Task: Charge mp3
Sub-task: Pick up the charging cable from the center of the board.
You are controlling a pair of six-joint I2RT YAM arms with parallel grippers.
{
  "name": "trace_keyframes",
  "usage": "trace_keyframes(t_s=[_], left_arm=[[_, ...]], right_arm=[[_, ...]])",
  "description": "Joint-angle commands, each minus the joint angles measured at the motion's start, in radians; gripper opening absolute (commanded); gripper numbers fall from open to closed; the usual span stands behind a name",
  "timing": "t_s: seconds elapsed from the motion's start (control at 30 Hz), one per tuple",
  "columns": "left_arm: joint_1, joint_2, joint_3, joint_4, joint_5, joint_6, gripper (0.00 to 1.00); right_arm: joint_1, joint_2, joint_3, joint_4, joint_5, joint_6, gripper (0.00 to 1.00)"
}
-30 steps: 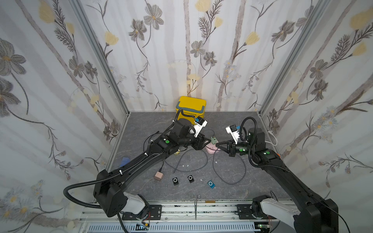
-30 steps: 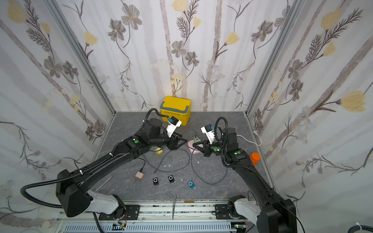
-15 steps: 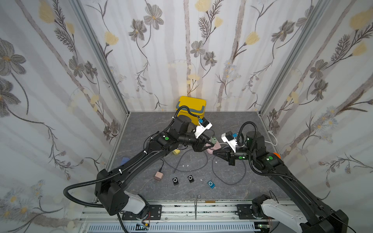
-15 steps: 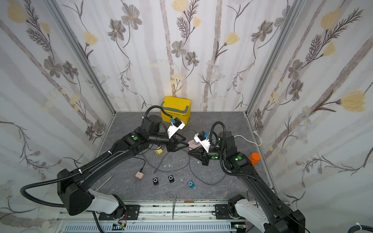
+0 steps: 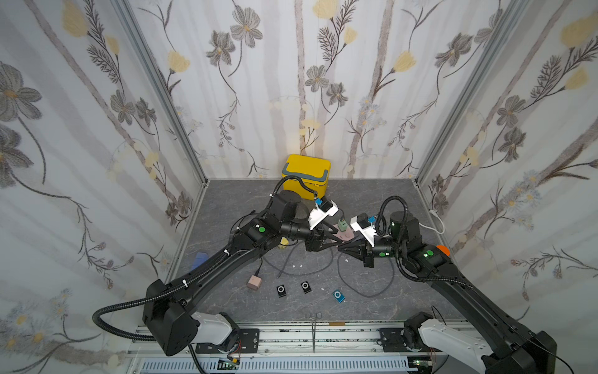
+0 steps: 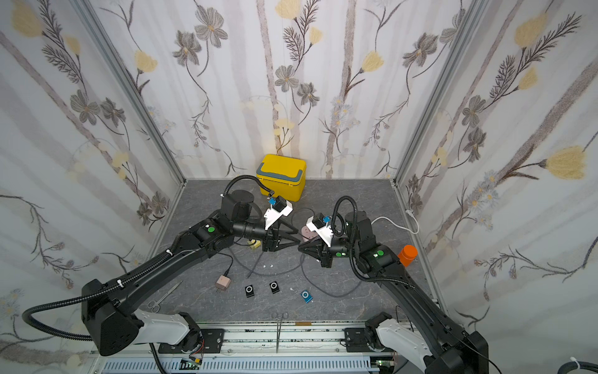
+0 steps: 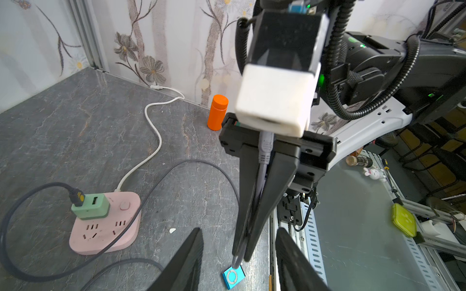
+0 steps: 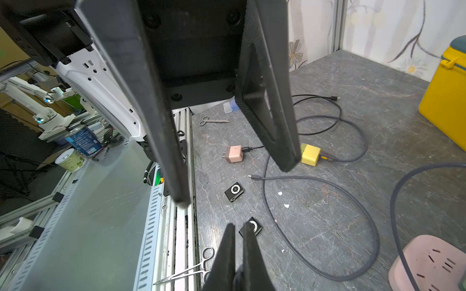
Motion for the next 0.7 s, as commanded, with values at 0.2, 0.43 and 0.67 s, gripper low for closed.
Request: trace_keyframes(t_s=[0.2, 0.43, 0.67], left_arm=[[-0.005, 0.041, 0.019, 0.130, 0.129, -0.062, 0.49], [-0.022, 0.072, 0.040, 0.154, 0.176, -0.081, 0.48], [-0.038, 0.111, 0.079, 0.134, 0.195, -0.079, 0.47]], right_arm=[[0.049, 0.020, 0.015, 0.070, -0.013, -0.007, 0.09], [0.073, 0.038, 0.016, 0.083, -0.006, -0.003, 0.09], [0.093, 0.047, 0.023, 0.099, 0.011, -0.006, 0.09]])
